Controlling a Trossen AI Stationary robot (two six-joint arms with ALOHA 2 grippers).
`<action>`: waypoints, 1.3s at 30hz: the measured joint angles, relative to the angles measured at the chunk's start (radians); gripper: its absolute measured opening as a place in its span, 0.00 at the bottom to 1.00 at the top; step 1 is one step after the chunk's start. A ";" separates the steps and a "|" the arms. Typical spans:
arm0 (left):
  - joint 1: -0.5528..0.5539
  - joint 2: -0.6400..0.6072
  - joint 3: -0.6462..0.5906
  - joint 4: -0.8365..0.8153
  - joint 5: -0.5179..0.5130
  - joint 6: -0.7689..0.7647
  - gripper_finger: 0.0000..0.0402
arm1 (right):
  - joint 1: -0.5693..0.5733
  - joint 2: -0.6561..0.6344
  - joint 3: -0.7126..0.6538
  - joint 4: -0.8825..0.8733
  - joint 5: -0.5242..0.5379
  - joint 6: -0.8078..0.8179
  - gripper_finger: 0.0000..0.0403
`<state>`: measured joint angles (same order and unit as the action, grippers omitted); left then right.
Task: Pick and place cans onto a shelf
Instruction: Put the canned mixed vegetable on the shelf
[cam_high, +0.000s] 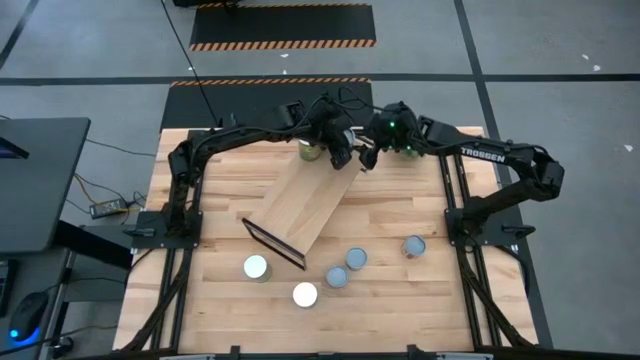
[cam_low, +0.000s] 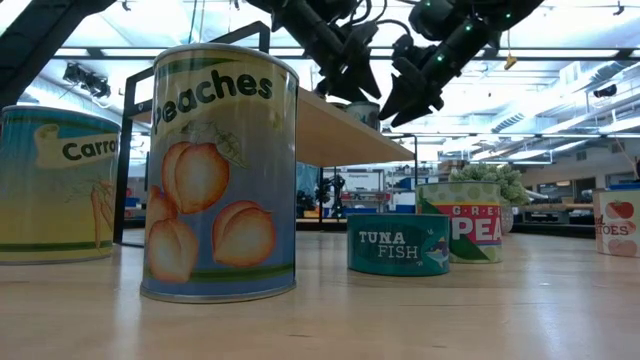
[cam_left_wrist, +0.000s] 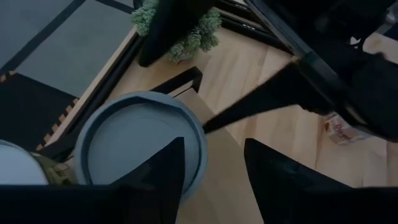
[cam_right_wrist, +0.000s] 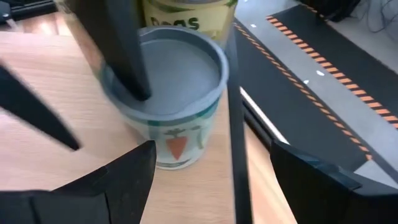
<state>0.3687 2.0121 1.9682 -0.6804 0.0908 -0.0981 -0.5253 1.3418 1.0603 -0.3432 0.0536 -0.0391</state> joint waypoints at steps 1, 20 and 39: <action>0.000 0.000 0.000 0.000 0.009 -0.005 0.43 | -0.007 0.000 0.000 0.003 0.002 -0.009 0.80; 0.009 -0.002 0.090 -0.032 -0.005 0.088 0.43 | 0.006 -0.067 0.000 -0.046 -0.100 0.046 0.80; 0.041 0.006 0.091 -0.112 0.049 -0.040 0.43 | 0.065 -0.019 0.001 -0.009 0.015 0.089 0.80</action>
<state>0.4093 2.0179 2.0594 -0.7922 0.1401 -0.1385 -0.4603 1.3224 1.0611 -0.3519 0.0689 0.0498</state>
